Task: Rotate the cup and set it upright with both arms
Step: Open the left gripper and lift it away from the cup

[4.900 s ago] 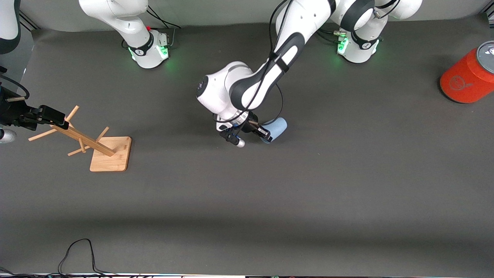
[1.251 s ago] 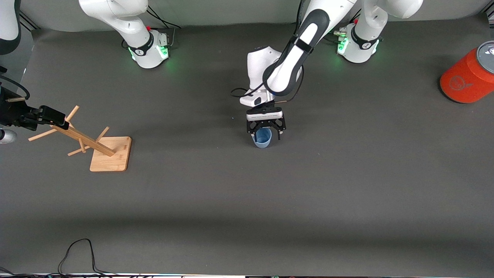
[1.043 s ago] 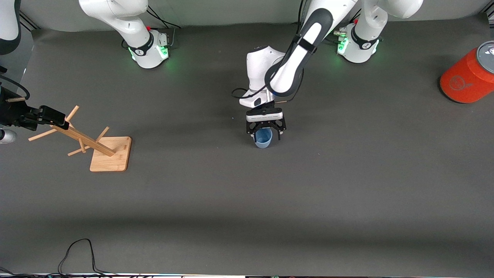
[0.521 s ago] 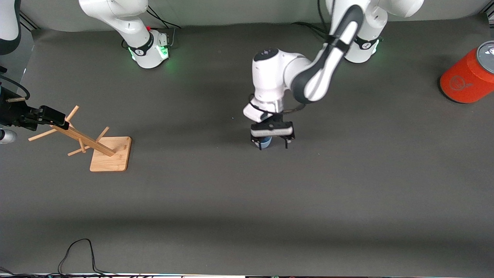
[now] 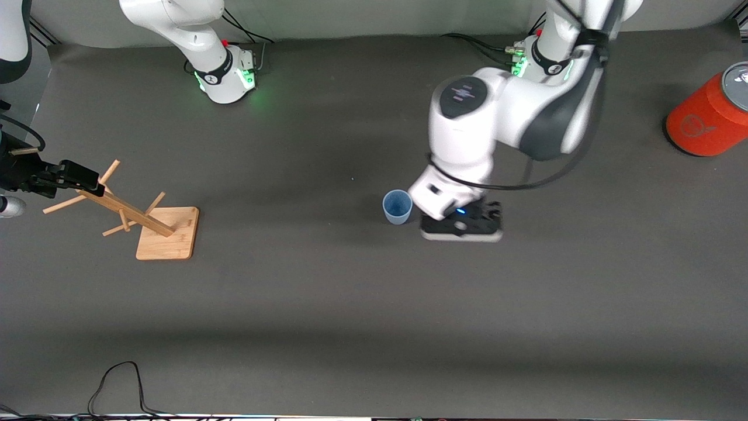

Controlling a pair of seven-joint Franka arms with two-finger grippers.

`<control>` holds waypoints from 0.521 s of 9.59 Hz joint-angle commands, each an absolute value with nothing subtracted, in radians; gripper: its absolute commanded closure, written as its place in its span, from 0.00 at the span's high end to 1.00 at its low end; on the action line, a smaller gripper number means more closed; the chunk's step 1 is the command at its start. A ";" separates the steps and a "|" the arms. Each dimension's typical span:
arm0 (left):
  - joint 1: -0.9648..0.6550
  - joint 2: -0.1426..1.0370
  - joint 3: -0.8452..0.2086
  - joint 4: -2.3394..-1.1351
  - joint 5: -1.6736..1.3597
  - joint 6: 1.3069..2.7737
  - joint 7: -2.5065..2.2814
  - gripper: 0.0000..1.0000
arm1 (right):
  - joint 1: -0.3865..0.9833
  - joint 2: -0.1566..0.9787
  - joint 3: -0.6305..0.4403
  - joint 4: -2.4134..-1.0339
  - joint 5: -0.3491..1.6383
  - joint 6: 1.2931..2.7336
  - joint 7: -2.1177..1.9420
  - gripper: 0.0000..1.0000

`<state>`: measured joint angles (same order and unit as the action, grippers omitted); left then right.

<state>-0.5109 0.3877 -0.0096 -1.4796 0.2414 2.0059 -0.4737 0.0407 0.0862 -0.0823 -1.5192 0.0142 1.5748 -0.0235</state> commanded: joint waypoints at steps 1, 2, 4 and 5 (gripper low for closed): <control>-0.389 0.342 -0.021 -1.474 0.184 1.918 -0.242 1.00 | 0.037 0.089 -0.081 -1.511 0.014 1.575 -0.034 1.00; -0.359 0.315 -0.021 -1.483 0.184 1.876 -0.204 1.00 | 0.037 0.089 -0.081 -1.512 0.012 1.575 -0.034 1.00; -0.300 0.288 -0.021 -1.483 0.184 1.816 -0.108 1.00 | 0.037 0.089 -0.081 -1.513 0.012 1.575 -0.034 1.00; -0.254 0.282 -0.023 -1.477 0.183 1.804 -0.033 1.00 | 0.037 0.089 -0.081 -1.513 0.012 1.574 -0.034 1.00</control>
<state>-0.3059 0.3070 -0.0103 -1.4693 0.1977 1.8288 -0.1240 0.0405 0.0864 -0.0826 -1.5194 0.0142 1.5745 -0.0235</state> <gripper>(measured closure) 0.000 0.000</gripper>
